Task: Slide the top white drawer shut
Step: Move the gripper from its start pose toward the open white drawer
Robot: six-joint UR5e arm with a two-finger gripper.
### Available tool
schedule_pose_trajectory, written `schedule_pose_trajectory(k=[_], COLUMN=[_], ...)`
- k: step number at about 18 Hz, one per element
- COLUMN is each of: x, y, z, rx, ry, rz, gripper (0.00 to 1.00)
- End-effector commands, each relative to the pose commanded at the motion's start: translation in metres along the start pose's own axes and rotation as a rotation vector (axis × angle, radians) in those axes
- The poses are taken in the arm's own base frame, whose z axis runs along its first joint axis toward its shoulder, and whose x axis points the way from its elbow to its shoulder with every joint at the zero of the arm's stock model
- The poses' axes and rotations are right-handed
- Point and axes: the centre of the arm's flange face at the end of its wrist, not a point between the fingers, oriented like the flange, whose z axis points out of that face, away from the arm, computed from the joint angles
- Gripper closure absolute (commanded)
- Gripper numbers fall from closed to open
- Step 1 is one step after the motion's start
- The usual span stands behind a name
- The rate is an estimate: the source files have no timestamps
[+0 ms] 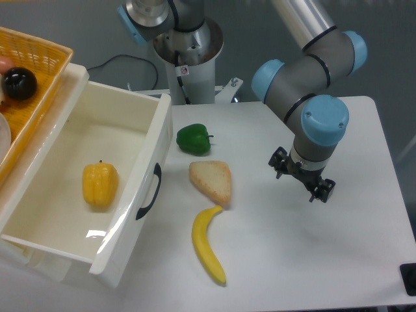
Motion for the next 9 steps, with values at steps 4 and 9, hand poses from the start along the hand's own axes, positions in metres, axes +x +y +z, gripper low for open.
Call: schedule_pose_trajectory(k=[4,9], x=[0.0,0.021], y=[-0.003,-0.015], z=[-0.002,-0.001], rx=[0.017,0.078], ry=[0.0,0.022], rz=[0.0,-0.122], gripper=[0.0,0.0])
